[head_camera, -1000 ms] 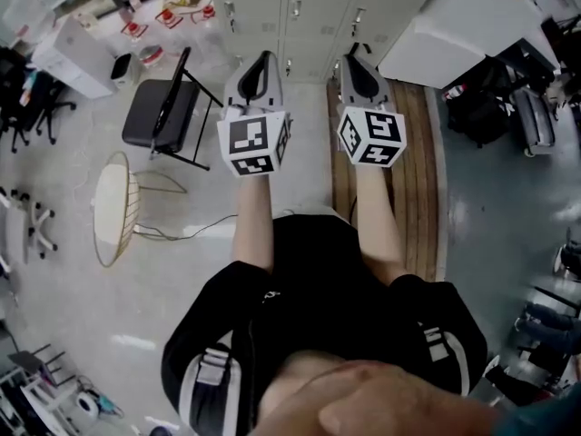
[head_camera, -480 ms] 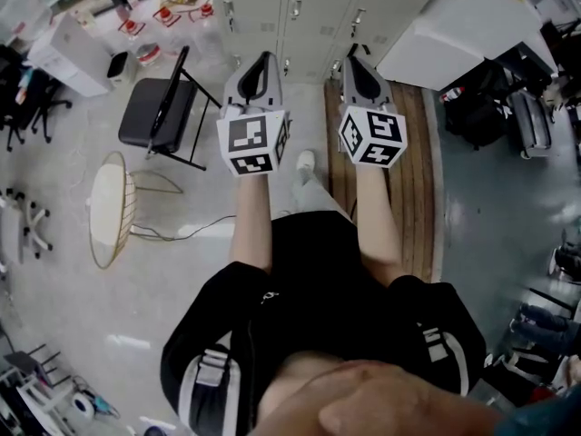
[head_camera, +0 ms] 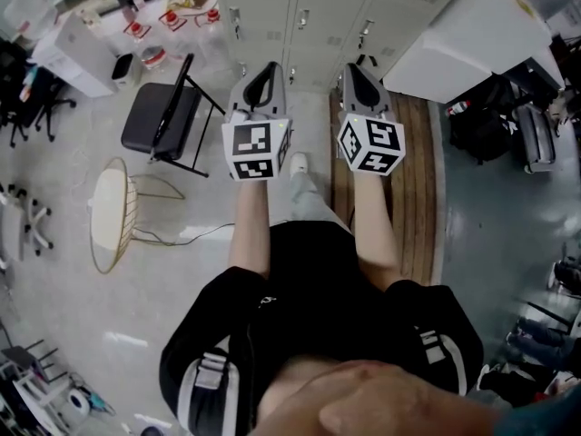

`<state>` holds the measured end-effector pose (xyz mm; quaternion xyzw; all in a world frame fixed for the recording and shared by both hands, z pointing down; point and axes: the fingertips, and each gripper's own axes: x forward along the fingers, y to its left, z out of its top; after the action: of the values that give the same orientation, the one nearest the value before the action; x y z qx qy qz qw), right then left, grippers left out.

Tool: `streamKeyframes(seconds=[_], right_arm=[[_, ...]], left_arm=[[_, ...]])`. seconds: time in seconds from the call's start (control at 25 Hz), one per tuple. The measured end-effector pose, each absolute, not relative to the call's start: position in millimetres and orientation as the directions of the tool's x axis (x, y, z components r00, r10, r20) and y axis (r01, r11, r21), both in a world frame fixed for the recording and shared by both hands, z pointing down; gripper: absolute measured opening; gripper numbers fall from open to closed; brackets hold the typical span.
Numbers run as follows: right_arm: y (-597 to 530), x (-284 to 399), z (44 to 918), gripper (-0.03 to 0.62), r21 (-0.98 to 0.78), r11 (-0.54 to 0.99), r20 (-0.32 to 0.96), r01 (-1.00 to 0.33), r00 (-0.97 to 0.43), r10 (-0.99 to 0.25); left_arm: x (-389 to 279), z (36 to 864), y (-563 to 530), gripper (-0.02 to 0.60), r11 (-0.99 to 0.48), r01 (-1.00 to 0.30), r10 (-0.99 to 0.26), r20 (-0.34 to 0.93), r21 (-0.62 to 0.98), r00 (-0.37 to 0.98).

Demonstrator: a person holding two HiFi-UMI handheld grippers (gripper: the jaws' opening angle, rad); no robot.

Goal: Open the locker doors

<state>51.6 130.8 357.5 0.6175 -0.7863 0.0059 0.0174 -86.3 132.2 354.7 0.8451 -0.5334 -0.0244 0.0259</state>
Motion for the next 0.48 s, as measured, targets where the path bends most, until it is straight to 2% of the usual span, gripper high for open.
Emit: streamKeyframes(seconds=[0.48], right_arm=[[72.1, 55.7, 360.0, 0.020, 0.018, 0.258, 0.036, -0.966, -0.257, -0.966]], left_arm=[[-70.9, 358.9, 73.8, 0.011, -0.444, -0.894, -0.896, -0.007, 0.063, 0.445]])
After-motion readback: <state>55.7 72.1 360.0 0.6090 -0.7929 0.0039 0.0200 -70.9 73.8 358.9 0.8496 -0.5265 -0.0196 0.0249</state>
